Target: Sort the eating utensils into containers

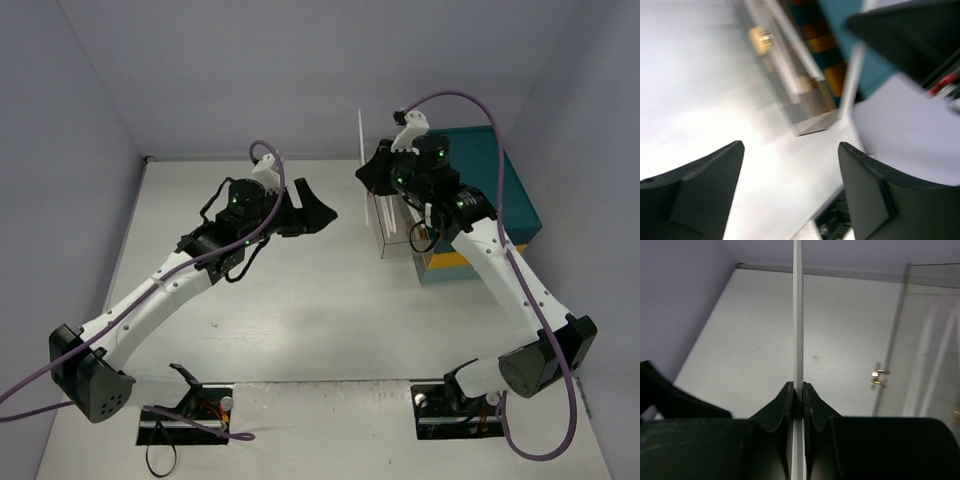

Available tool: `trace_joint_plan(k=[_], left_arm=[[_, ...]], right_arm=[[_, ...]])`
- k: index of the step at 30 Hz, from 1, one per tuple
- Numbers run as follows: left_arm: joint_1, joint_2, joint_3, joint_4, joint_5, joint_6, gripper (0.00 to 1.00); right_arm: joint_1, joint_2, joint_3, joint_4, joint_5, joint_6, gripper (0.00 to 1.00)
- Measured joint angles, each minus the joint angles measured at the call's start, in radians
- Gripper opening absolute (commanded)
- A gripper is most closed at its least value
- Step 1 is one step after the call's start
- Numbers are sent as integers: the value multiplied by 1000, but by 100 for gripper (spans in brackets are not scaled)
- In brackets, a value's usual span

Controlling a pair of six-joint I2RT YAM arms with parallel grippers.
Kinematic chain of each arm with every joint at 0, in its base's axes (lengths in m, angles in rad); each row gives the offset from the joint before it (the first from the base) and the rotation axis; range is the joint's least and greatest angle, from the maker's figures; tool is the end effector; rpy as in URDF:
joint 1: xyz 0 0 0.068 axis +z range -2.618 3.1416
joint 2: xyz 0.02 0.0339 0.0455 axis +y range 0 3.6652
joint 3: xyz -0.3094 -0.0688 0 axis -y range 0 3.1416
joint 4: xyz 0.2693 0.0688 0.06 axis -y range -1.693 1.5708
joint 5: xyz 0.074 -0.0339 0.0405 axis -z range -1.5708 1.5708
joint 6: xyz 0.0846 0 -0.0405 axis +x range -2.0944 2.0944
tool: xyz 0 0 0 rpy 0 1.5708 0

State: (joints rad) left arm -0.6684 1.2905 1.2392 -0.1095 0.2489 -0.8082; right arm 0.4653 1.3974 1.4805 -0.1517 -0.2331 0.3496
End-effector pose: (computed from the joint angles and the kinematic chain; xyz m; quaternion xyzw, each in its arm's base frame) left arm 0.2699 -0.2397 0.4320 0.0275 0.7595 -0.5027 0.4120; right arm 0.3362 0.1906 0.4897 -0.1212 0.7202 0.3466 0.5886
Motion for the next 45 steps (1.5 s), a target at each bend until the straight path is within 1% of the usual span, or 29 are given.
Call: trace_joint_plan(k=[3, 7, 11, 14, 17, 20, 23, 27, 29, 32, 36, 40, 42, 45], left_arm=[[35, -28, -1, -147, -84, 61, 79], [162, -89, -26, -345, -195, 163, 82], [326, -165, -106, -455, -277, 257, 82], [400, -210, -170, -503, -315, 319, 82], [427, -230, -217, -530, -340, 379, 82], [429, -231, -256, -529, -360, 427, 82], [429, -231, -306, -515, -376, 462, 82], [429, -231, -360, -496, -390, 487, 82], [429, -230, -372, -484, -395, 493, 82], [429, -230, -374, -457, -406, 498, 82], [440, -230, -374, -434, -411, 501, 82], [450, -230, -374, -425, -412, 502, 82], [454, -230, -374, -422, -411, 502, 82], [455, -230, -374, -421, -411, 502, 82]], right_arm=[[-51, 2, 4, -50, 78, -67, 0], [-73, 19, 5, -78, 192, -151, 0], [-85, 74, 6, -87, 262, -209, 0], [-97, 136, 6, -93, 293, -233, 3], [-107, 192, 6, -99, 315, -248, 19], [-112, 226, 6, -103, 329, -255, 34], [-113, 234, 7, -106, 334, -265, 45], [-112, 231, 32, -107, 333, -272, 54], [-110, 223, 44, -107, 330, -273, 60], [-80, 199, 64, -108, 332, -274, 65], [61, 173, 100, -104, 343, -269, 75], [208, 179, 119, -95, 339, -251, 80], [237, 202, 128, -94, 347, -243, 86], [242, 253, 133, -92, 374, -225, 93]])
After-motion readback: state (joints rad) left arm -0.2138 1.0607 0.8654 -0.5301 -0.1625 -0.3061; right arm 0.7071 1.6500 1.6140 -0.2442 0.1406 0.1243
